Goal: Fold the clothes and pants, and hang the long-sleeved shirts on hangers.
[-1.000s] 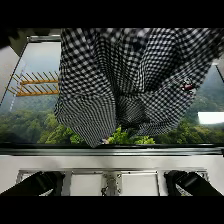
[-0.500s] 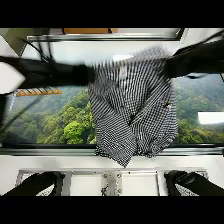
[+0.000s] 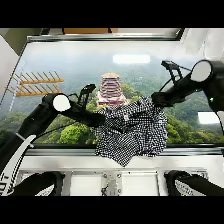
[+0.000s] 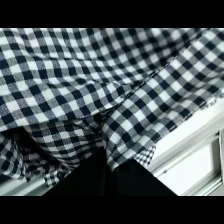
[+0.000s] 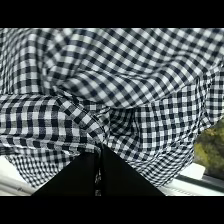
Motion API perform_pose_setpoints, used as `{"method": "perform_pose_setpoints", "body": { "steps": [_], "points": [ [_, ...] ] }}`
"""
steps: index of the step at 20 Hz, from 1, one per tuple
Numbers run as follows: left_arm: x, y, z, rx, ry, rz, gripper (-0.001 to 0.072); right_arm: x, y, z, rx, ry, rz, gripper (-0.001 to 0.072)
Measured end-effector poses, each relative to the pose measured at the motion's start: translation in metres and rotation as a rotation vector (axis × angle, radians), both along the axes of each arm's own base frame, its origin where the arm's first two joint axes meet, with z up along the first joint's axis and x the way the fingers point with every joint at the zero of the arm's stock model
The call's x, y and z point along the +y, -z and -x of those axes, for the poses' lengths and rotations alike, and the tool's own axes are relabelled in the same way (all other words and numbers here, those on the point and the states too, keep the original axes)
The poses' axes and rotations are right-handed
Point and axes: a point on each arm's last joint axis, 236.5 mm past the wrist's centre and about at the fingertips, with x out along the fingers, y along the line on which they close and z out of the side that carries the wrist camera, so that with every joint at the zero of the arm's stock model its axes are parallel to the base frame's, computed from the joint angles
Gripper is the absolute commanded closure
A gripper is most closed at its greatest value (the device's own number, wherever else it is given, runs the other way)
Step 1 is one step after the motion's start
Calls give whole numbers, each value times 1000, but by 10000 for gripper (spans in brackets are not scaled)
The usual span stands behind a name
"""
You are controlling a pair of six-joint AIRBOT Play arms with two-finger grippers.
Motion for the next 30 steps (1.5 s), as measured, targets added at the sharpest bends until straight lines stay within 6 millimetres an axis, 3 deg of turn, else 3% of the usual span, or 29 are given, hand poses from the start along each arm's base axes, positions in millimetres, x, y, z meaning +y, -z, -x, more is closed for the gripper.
{"method": "perform_pose_setpoints", "body": {
  "steps": [7,11,12,13,14,16,19,21,24,26,30],
  "points": [
    [-15,-15,-74,-73,-70,49,691,-8,-6,-13,-111,139,-28,690],
    [-20,-5,-77,-38,-44,28,690,-6,-10,-19,-142,173,-40,689],
    [-22,-2,-74,-30,-28,22,577,-4,-11,-19,-145,173,-42,689],
    [-22,1,-70,-18,-11,14,204,-4,-11,-19,-145,176,-44,689],
    [-23,3,-66,-10,4,10,-12,-3,-12,-19,-149,177,-46,689],
    [-21,-8,-62,-19,28,12,-12,-1,-12,-19,-148,178,-52,689],
    [-8,-41,-71,-82,18,34,-12,0,-12,-19,-149,181,-56,689],
    [9,-68,-82,-153,-7,48,-12,0,-12,-19,-150,181,-56,689],
    [58,-94,-104,-268,-80,-25,-12,0,-12,-19,-150,181,-56,689],
    [105,-99,-120,-329,-146,-134,-12,0,-12,-19,-149,181,-56,689],
    [220,-92,-151,-377,-333,-359,-13,0,-12,-19,-149,181,-56,689]
  ]
}}
